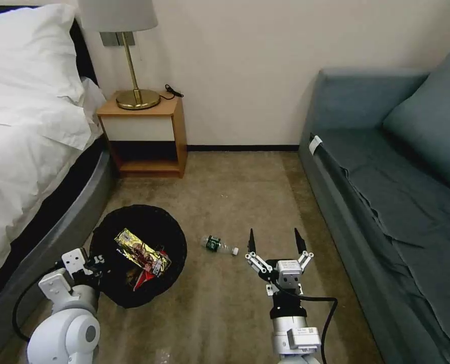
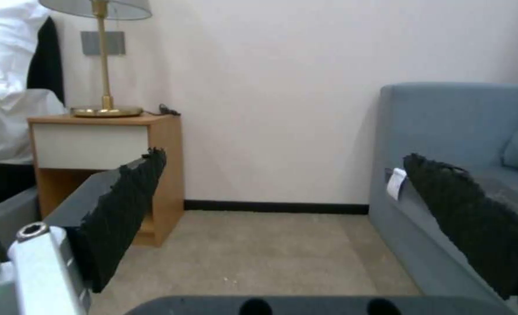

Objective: Pick up the trash bin, then pick up the garbage on the floor and place it into the trash bin.

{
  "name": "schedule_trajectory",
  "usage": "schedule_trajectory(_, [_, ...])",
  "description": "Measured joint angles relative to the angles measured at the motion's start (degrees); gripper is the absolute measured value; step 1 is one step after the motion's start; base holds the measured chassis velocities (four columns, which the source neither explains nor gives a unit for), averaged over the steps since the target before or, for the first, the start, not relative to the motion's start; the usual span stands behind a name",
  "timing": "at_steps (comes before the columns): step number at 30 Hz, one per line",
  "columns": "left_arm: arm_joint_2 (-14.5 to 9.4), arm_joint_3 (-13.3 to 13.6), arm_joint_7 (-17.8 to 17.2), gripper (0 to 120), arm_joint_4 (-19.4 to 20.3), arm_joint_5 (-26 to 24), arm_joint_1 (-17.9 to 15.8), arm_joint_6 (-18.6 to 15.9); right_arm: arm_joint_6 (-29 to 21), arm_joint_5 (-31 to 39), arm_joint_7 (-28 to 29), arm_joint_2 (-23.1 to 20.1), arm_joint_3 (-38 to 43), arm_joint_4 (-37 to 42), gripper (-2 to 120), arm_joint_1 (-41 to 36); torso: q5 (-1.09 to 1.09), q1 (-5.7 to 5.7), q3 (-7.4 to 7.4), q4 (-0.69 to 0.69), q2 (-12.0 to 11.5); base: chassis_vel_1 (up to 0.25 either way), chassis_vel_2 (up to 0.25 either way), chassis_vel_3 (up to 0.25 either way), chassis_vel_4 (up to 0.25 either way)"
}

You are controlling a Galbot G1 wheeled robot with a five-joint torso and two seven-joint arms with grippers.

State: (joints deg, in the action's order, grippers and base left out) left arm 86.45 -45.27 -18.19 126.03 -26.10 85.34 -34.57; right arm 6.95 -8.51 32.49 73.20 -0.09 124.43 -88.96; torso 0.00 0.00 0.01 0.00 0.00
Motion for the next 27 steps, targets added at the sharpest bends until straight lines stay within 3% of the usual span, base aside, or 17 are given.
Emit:
schedule_trajectory(8, [0.13, -0.02, 0.02, 2, -0.1, -0.01, 0.02, 0.03, -2.13, 4.52, 0.05, -2.78, 0.34, -1.98, 100, 4.39, 0.0, 0.0, 0.0, 0.0, 0.0, -0.044, 0.04, 0.047, -0.032])
schedule_trajectory(18, [0.2, -0.46, 0.02, 2, -0.09, 0.05, 0.18, 0.15, -2.32, 5.36, -0.25, -3.26, -0.09, -3.53, 100, 6.63, 0.0, -0.01, -0.01, 0.0, 0.0, -0.023, 0.022, 0.018, -0.013])
schedule_trajectory(27, [0.12, -0.68, 0.01, 2, 0.06, 0.07, 0.16, 0.16, -2.35, 6.79, -0.45, -4.62, -0.47, -4.7, 100, 8.61, -0.01, 0.0, 0.0, 0.0, 0.0, -0.128, 0.132, 0.125, -0.132])
